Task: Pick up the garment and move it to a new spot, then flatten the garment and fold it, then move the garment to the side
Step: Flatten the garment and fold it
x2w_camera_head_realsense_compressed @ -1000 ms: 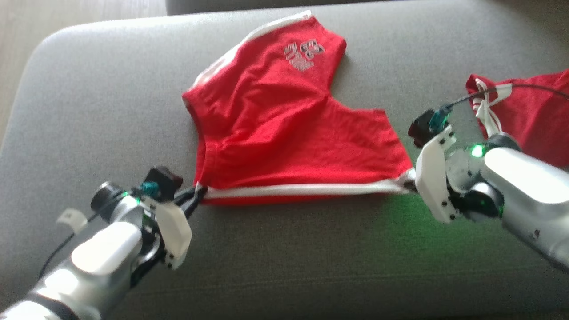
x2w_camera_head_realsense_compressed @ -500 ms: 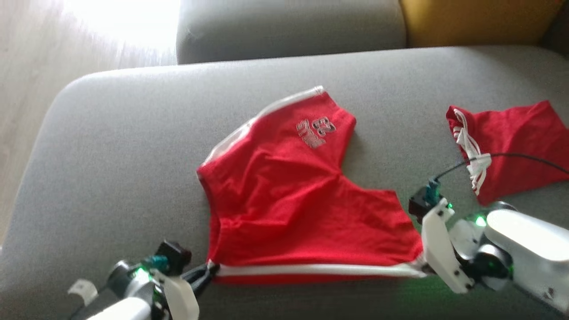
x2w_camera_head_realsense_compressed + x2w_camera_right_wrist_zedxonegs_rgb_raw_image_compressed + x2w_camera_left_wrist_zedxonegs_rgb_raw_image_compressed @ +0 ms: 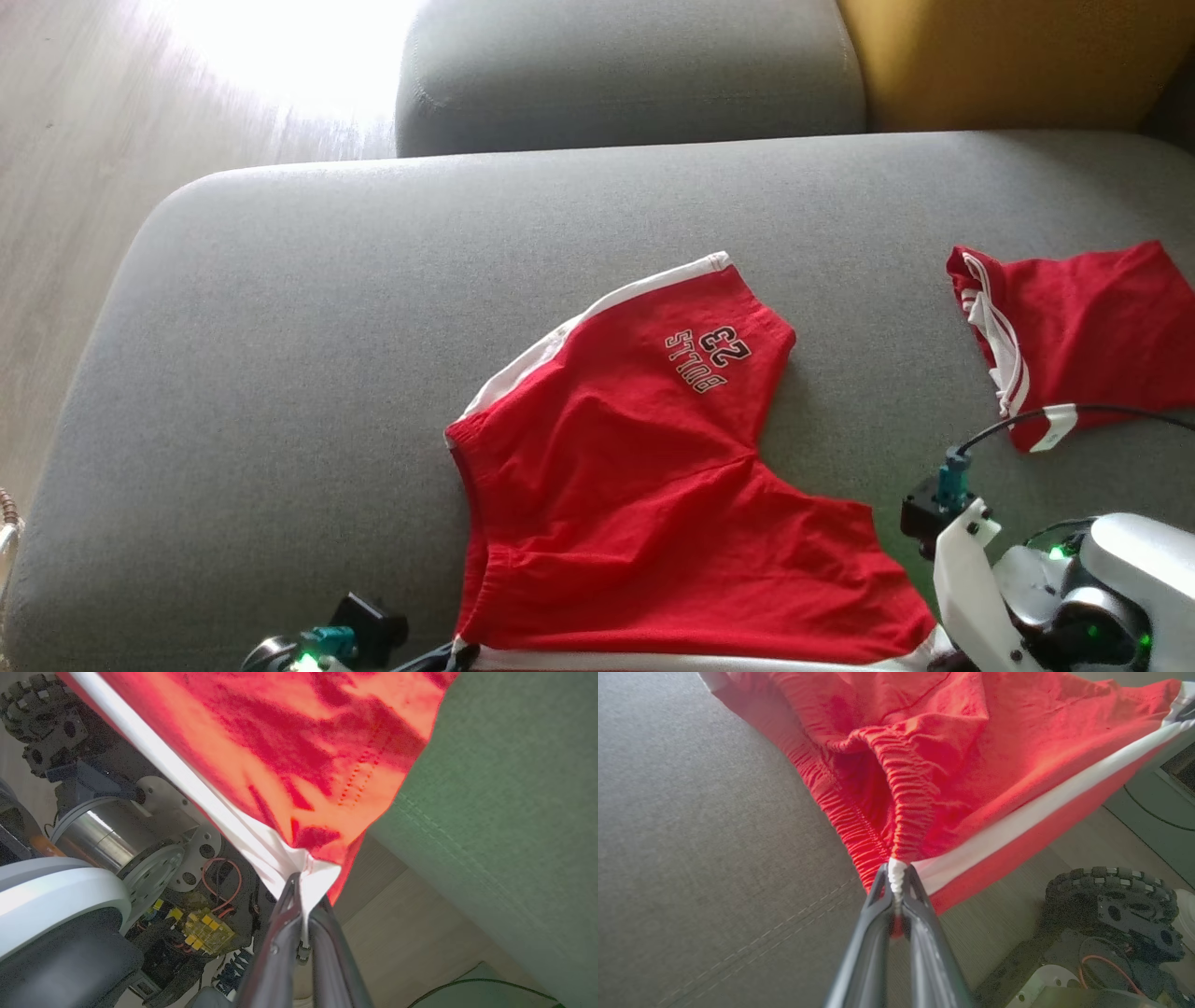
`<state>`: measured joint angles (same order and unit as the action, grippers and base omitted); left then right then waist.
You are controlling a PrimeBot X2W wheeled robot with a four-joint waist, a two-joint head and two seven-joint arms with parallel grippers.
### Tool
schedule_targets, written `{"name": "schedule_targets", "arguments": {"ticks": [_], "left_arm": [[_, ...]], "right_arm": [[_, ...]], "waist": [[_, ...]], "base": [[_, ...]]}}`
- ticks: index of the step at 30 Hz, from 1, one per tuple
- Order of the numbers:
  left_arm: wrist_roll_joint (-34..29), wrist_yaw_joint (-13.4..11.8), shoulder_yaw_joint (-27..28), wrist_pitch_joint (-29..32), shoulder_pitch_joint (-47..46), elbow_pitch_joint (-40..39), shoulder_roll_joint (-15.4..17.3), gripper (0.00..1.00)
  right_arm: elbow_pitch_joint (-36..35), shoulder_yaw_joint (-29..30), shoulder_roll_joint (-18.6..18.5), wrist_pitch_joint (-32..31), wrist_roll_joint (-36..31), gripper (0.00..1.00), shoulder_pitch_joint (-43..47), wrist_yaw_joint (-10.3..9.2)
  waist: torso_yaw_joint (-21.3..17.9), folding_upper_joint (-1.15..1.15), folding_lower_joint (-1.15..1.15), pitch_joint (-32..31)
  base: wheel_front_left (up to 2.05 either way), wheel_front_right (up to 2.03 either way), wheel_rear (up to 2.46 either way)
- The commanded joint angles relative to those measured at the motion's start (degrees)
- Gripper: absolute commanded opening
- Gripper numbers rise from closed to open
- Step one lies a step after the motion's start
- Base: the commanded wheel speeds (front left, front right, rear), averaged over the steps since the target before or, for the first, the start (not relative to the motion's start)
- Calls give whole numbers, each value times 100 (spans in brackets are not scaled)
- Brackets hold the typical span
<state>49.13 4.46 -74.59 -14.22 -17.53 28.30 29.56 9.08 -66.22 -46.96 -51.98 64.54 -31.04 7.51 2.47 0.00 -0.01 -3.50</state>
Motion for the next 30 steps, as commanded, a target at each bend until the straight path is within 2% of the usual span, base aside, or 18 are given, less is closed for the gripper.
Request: {"name": "schedule_targets", "arguments": {"ticks": [1,6,18,22,30], "left_arm": [[-1,-98,239,-59,-201,-100,323,0],[170,-90,346,-17,-209,-355,379,0],[1324,185,898,521,-562,-1121,602,0],[1619,239,970,799,-774,-1342,591,0],[2737,299,1292,1409,-1341,-1863,487,0]], "right_arm": [[-101,261,-263,-38,-115,0,65,-2],[-143,823,-52,-76,-205,0,243,-2],[0,2182,735,-353,-597,0,-130,-2],[78,2467,983,-332,-758,0,-394,-2],[427,2812,1448,-174,-1233,0,-1177,-2]], "waist": [[18,0,1,3],[78,0,1,40],[389,0,1,396],[490,0,1,588],[693,0,1,1084]], "base": [[0,0,0],[0,0,0],[0,0,0],[0,0,0],[0,0,0]]}}
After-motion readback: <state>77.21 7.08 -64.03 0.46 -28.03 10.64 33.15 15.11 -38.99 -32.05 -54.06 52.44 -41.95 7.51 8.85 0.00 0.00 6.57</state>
